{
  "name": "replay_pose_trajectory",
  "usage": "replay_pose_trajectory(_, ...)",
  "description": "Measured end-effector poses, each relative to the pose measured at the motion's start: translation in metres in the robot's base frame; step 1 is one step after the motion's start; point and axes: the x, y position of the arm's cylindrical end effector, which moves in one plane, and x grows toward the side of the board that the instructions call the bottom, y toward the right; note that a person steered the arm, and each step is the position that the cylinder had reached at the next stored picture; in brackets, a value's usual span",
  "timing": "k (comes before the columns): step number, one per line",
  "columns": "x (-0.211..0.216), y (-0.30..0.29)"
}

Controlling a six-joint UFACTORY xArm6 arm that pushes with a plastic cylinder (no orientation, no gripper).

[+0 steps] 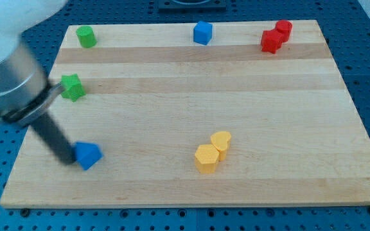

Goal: Push blue triangle close to blue cube

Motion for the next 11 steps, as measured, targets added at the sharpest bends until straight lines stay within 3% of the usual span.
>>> replay_pose_trajectory(1, -0.042, 0.036)
replay_pose_trajectory(2, -0.018, 0.006)
replay_pose_trajectory(3, 0.033, -0.044)
replay_pose_trajectory(4, 0.06, -0.039)
replay_pose_trajectory(6, -0.057, 0.095)
replay_pose_trajectory(7, -0.083, 0.114)
replay_pose_trajectory(8, -0.042, 0.094)
replay_pose_trajectory(9, -0.051, 0.115)
replay_pose_trajectory(11, -0.15, 0.164)
